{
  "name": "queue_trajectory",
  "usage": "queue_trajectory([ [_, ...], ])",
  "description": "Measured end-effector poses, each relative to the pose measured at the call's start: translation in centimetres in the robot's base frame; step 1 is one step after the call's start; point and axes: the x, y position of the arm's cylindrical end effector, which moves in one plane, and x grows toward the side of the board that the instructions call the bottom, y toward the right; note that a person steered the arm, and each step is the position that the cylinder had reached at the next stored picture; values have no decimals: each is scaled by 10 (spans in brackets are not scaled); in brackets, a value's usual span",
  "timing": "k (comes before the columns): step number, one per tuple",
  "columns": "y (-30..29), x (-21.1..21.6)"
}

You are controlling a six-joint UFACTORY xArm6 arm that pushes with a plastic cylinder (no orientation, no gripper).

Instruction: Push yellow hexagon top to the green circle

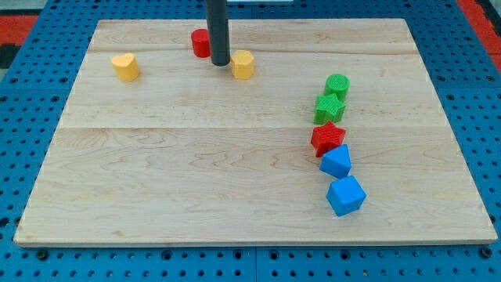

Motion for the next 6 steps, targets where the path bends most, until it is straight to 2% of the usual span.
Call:
queue_trajectory([
  [1, 16, 17],
  [2, 54, 12],
  [3, 55, -6],
  [4, 96, -7],
  [5, 82, -32],
  [6, 124, -51],
])
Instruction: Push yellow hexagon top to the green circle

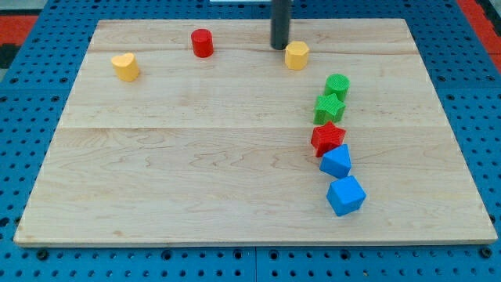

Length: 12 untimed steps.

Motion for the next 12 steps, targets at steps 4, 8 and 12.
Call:
queue_trajectory([
  [4, -28, 39],
  [8, 132, 4],
  [12, 110, 76],
])
